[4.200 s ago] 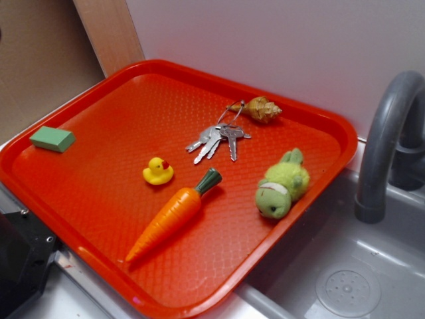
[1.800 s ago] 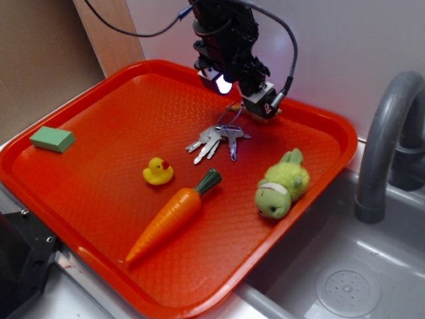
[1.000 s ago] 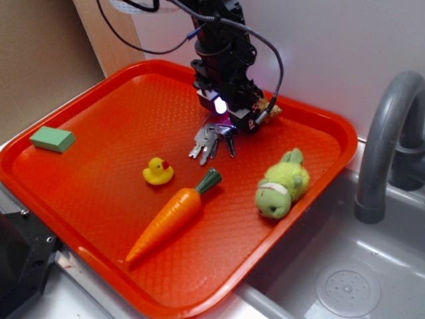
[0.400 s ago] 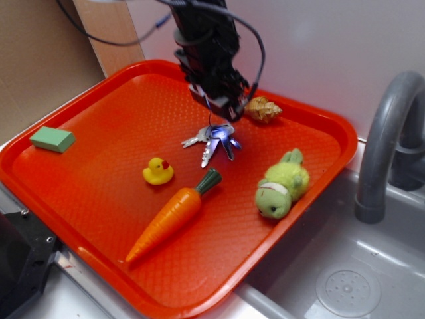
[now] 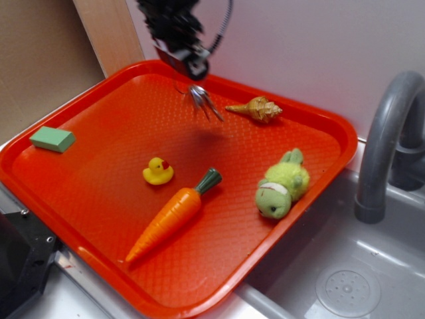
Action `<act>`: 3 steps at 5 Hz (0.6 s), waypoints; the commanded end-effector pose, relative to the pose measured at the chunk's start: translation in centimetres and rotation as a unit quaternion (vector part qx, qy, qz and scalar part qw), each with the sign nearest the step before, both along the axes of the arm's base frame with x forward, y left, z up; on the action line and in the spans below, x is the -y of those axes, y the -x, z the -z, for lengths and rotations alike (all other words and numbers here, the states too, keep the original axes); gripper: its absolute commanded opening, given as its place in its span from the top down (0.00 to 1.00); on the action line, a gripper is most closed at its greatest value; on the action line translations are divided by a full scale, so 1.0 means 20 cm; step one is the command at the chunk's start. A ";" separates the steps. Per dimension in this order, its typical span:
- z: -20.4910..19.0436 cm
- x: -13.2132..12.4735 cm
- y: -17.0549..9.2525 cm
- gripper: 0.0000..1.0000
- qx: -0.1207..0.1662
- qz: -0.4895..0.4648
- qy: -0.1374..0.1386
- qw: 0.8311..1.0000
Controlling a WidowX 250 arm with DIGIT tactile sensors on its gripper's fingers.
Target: Grab the silver keys.
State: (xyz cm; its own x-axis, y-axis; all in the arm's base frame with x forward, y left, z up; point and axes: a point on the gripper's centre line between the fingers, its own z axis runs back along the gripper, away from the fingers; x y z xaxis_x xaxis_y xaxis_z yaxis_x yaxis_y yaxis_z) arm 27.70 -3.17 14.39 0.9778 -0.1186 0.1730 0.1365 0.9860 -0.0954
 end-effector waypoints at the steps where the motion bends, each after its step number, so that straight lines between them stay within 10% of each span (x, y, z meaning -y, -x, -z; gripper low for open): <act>1: -0.29 -0.13 0.23 1.00 -0.048 -0.094 0.013 0.994; 3: -0.35 -0.20 0.29 1.00 -0.020 -0.130 -0.005 0.991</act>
State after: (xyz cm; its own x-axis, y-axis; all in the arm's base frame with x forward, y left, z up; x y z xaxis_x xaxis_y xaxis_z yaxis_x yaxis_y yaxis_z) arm 21.29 0.52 20.00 0.9888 0.1126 0.0975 -0.1046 0.9910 -0.0832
